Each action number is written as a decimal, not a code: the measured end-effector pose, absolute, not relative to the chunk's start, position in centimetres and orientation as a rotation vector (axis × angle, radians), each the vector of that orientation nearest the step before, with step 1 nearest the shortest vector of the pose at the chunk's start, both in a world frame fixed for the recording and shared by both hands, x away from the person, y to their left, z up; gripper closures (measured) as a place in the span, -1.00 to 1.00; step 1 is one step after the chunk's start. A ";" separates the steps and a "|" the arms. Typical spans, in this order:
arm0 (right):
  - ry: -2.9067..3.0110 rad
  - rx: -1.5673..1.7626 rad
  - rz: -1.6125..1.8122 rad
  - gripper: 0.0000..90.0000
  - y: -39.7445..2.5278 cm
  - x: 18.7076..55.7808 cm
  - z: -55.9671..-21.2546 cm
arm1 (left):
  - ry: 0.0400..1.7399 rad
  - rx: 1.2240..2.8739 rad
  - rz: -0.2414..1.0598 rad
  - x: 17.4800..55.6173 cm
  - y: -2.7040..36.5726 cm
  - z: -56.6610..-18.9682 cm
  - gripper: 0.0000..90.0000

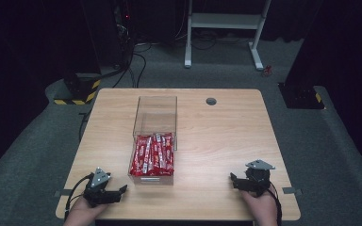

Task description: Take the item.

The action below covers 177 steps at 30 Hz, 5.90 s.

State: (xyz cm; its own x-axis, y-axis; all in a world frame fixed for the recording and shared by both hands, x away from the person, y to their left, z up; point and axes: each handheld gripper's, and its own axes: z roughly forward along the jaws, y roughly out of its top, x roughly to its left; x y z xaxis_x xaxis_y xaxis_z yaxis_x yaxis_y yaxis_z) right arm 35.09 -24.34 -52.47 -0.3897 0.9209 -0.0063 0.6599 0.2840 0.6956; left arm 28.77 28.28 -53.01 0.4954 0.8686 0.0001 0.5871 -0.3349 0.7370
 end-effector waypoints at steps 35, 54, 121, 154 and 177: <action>2.171 1.311 0.970 -0.67 -22.7 34.1 -51.3 | 1.192 2.051 0.525 28.8 28.3 -53.0 -0.68; 2.224 1.217 1.046 -0.63 -19.7 32.9 -51.4 | 1.193 2.051 0.525 28.8 28.3 -53.0 -0.68; 2.300 0.985 1.257 -0.51 -11.4 34.0 -45.3 | 1.192 2.054 0.524 28.8 28.3 -53.0 -0.68; 2.325 0.893 1.345 -0.40 -7.5 34.2 -43.2 | 1.190 2.054 0.522 28.7 28.3 -53.0 -0.68; 2.345 0.870 1.354 -0.02 -5.2 34.8 -43.1 | 1.186 2.057 0.522 28.7 28.3 -53.0 -0.68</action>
